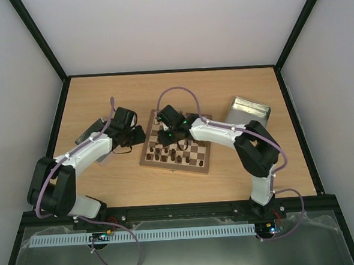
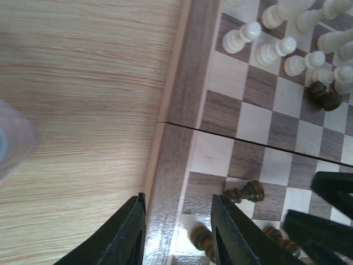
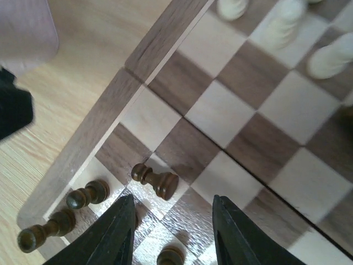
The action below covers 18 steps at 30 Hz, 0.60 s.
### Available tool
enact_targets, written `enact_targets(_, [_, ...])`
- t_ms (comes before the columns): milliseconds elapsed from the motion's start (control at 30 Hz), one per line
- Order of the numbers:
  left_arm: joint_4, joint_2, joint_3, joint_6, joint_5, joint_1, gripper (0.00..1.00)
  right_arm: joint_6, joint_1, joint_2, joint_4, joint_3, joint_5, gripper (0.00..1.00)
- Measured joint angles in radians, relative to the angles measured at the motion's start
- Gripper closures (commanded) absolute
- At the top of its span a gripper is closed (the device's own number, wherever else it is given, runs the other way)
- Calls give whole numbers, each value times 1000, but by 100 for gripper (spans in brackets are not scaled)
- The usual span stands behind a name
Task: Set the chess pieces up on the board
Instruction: Move the chess piece to the chessboard.
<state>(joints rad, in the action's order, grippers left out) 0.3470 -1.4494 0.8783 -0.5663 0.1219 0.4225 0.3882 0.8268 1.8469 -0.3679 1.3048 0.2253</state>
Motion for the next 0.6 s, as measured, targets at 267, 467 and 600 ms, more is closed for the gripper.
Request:
enact_targets(267, [-32, 47, -56, 2, 49, -61, 64, -82, 28, 109, -103, 102, -15, 65])
enact_targets(467, [-51, 48, -88, 6, 76, -74, 64, -118, 28, 126, -142, 117, -15, 65])
enact_targets(600, [-58, 48, -96, 8, 88, -77, 64, -132, 29, 142, -159, 136, -17, 65])
